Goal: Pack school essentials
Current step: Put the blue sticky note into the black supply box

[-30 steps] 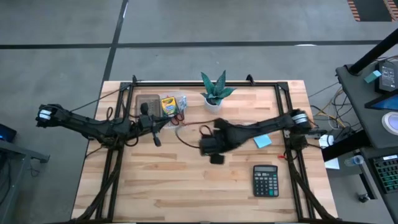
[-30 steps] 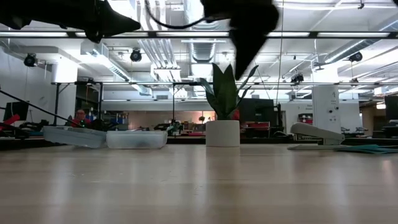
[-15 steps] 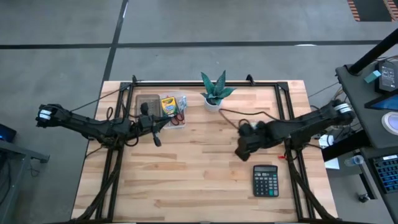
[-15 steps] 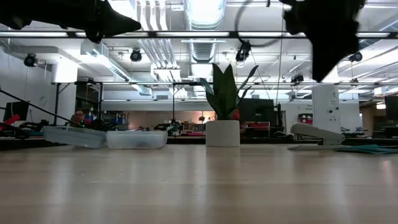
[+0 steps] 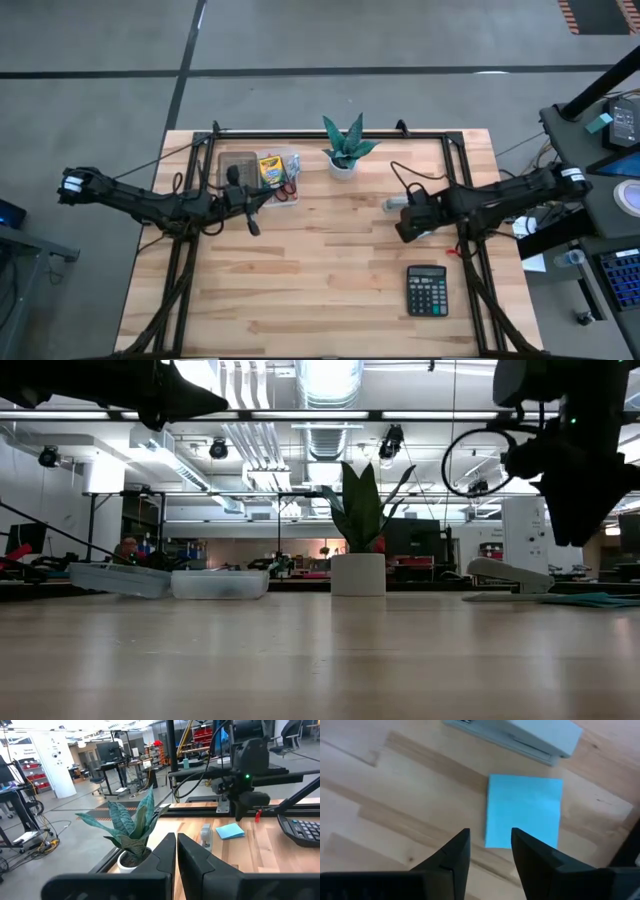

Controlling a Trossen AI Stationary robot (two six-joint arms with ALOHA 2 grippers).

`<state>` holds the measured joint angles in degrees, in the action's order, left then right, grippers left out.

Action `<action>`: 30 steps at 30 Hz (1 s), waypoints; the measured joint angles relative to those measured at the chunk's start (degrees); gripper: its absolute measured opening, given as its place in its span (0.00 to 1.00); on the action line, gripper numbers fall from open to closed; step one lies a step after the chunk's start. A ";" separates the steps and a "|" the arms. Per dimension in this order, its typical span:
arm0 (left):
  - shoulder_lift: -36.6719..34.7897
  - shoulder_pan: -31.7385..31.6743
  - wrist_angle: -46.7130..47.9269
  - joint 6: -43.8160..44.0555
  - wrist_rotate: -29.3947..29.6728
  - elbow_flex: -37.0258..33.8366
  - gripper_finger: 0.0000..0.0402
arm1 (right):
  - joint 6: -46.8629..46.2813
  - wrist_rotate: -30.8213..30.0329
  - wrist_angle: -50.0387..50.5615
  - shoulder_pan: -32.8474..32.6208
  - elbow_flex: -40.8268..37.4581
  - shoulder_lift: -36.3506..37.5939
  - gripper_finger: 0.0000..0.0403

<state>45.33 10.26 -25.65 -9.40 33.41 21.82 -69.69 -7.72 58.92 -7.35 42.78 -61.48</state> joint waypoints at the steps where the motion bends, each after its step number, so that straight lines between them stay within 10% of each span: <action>1: 0.07 0.00 0.00 -0.01 0.00 0.00 0.00 | 0.28 0.35 0.13 0.56 -0.19 -0.39 0.35; 15: 0.18 0.02 0.02 -0.03 0.02 0.00 0.00 | 11.10 0.20 -6.36 6.02 -1.12 -9.61 0.60; 30: 0.18 0.00 0.06 -0.03 0.04 -0.02 0.00 | 16.50 -0.35 -7.36 7.19 -3.14 -13.19 0.66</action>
<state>45.52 10.26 -25.59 -9.43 33.45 21.80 -53.18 -8.07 51.56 -0.16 39.64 -74.67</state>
